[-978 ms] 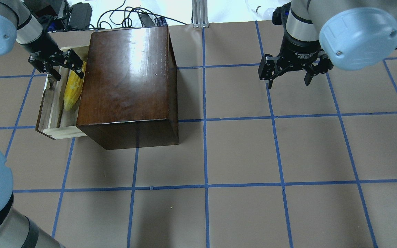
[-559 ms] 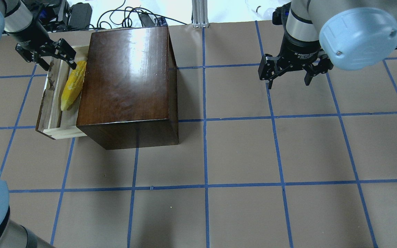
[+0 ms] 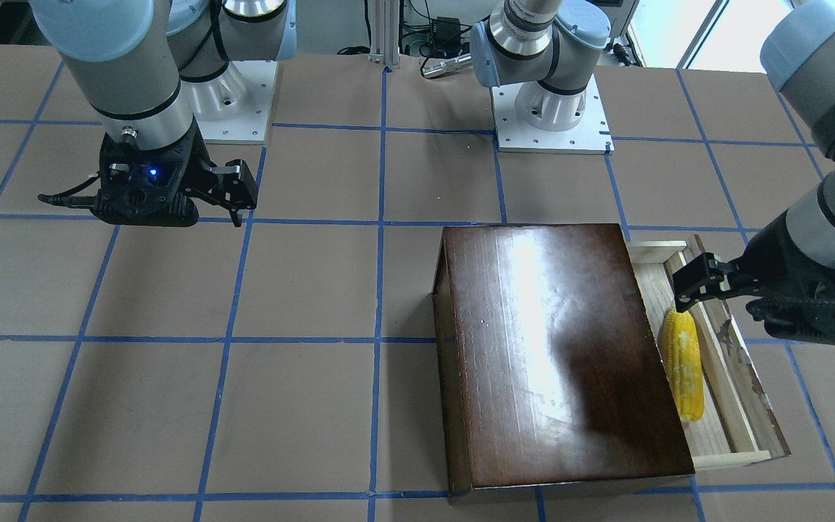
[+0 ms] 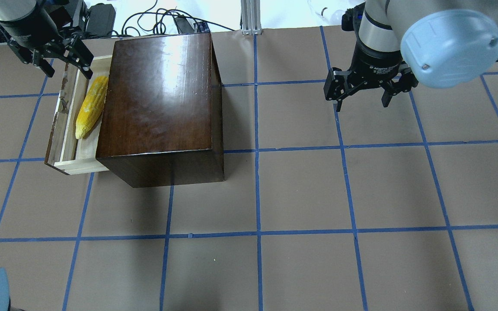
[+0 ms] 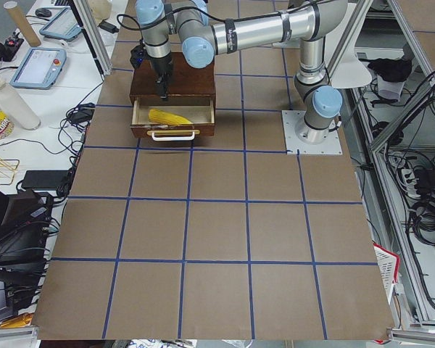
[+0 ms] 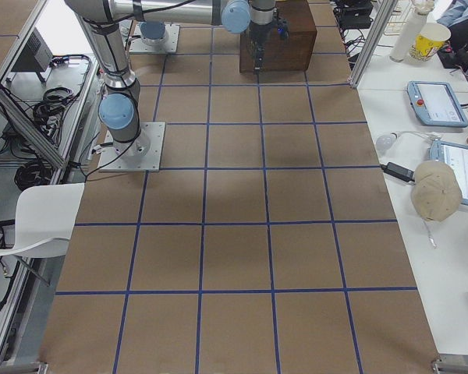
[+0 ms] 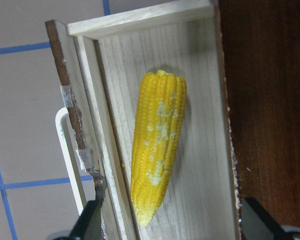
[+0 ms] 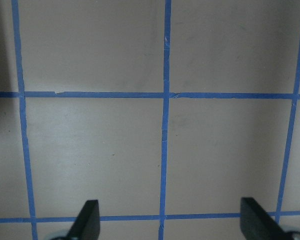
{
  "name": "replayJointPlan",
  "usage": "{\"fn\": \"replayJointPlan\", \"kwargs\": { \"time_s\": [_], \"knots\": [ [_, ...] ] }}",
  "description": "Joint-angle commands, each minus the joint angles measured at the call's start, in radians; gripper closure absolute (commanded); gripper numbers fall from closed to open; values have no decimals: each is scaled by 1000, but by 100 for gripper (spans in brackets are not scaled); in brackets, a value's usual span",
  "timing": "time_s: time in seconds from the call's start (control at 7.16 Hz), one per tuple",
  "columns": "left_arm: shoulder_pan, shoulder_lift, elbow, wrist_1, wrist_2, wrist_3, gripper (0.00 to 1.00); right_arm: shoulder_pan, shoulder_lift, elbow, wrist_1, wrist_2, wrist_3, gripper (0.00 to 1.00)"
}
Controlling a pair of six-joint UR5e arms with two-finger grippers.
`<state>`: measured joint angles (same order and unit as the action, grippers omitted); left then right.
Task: Open drawer and put corn inside
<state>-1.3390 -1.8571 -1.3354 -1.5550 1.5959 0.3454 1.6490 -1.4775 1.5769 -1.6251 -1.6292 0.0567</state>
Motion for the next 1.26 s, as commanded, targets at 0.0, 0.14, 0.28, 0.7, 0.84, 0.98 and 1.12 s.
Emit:
{"fn": "replayJointPlan", "kwargs": {
  "time_s": [0.0,0.14,0.28,0.7,0.84,0.98,1.12],
  "knots": [
    [-72,54,-14,-54,-7,-92,0,0,0,0,1,0,0,0],
    [-112,68,-25,-57,-8,-107,0,0,-1,0,-1,2,0,0],
    [-136,82,-40,-56,-13,-202,0,0,-1,0,1,0,0,0],
    [-172,153,-115,-70,-45,-276,0,0,0,0,1,2,0,0],
    [-177,173,-154,-63,-39,-310,0,0,0,0,1,0,0,0],
    [-184,188,-172,-62,-40,-319,0,0,0,0,1,0,0,0],
    [-201,194,-180,-60,-39,-350,0,0,-1,0,-1,0,0,0]
  ]
}}
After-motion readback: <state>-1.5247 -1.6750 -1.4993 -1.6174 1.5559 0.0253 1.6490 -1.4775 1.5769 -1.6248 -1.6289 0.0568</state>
